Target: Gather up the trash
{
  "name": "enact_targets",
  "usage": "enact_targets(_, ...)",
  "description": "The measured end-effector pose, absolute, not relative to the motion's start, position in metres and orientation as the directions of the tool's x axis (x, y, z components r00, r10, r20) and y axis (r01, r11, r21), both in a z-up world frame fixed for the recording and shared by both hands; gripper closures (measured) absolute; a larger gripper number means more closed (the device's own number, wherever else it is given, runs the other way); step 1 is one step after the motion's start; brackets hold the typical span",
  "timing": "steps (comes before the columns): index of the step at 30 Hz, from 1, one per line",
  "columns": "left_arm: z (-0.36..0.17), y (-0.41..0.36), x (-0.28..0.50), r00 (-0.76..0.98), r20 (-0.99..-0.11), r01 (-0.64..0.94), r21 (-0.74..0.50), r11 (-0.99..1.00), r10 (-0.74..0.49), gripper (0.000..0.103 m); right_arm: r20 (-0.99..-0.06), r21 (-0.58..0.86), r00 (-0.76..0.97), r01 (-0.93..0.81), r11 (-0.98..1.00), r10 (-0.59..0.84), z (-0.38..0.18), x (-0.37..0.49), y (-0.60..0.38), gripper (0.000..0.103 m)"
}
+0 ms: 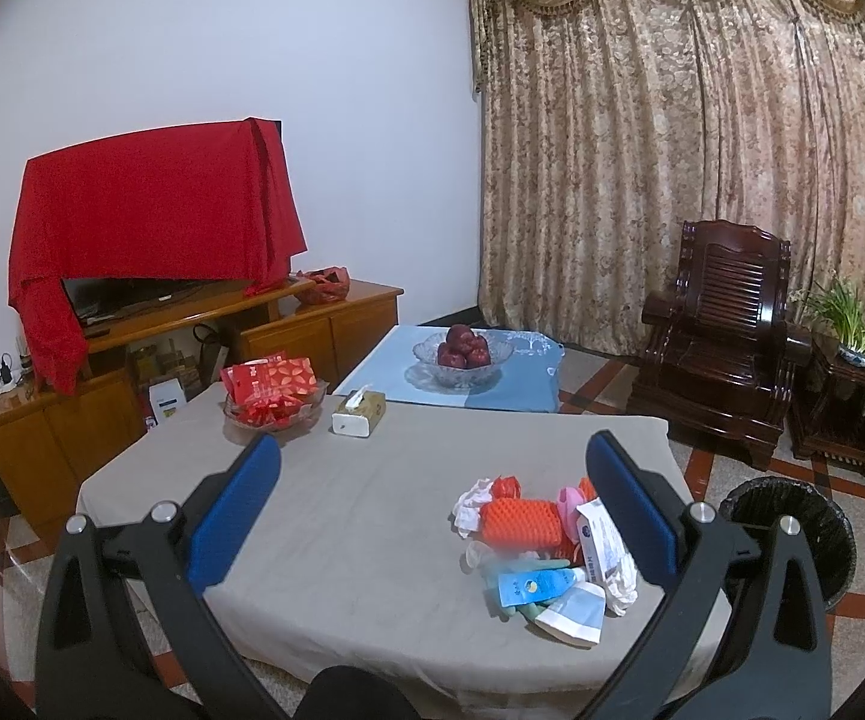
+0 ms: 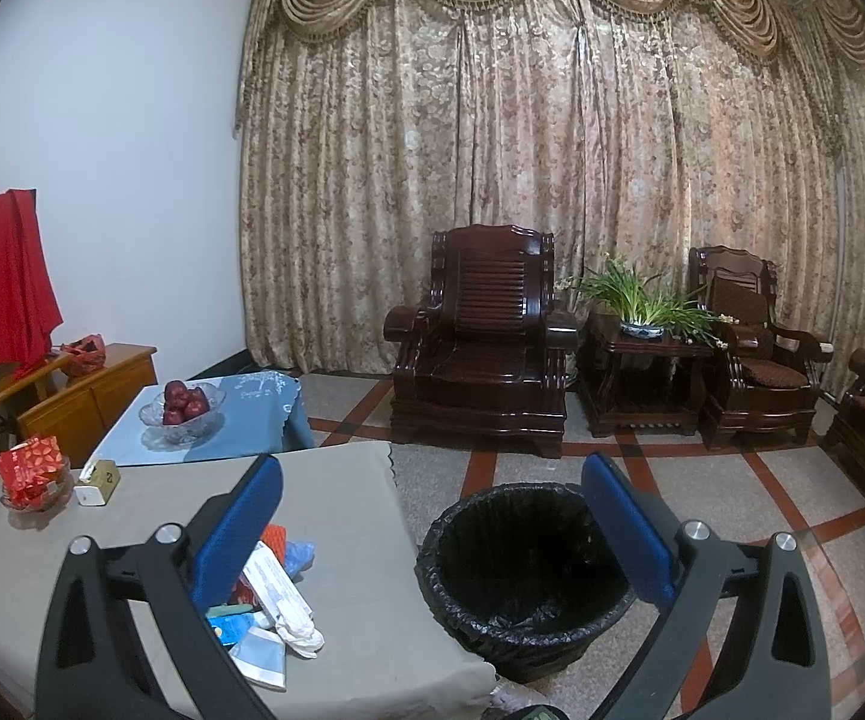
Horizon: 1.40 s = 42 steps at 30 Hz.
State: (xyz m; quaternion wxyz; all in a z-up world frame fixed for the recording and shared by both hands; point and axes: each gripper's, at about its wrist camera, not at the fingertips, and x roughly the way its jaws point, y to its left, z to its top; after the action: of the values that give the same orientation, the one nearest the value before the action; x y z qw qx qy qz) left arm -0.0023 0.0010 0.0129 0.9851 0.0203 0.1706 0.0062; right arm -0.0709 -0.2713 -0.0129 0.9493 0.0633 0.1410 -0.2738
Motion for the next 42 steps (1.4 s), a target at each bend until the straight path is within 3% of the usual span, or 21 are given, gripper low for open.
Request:
enact_targets(16,0.013,-0.01,0.0,0.94,-0.342,0.015,0.066,0.998,0.009,0.004,-0.308,0.032,0.815,0.525,0.851,-0.491,-0.009,-0.068,-0.271,0.006)
enact_targets(26,-0.047,-0.003,0.033,0.865,-0.499,0.075,0.037,0.997,-0.046,0.004,-0.396,-0.004,0.819,0.451,0.893,-0.415,-0.042,-0.039,-0.264,0.006)
enact_targets(32,-0.104,-0.001,0.06,0.793,-0.603,0.124,0.013,0.992,-0.091,0.004,-0.514,-0.003,0.795,0.374,0.927,-0.322,-0.092,-0.004,-0.263,0.02)
enact_targets(37,-0.14,-0.003,0.076,0.762,-0.625,0.165,-0.061,0.984,-0.167,0.004,-0.569,0.025,0.786,0.31,0.951,-0.241,-0.133,0.023,-0.262,0.029)
enact_targets(42,-0.183,-0.025,0.099,0.716,-0.68,0.203,-0.012,0.979,-0.157,0.004,-0.628,0.073,0.765,0.242,0.968,-0.144,-0.186,0.056,-0.262,0.052)
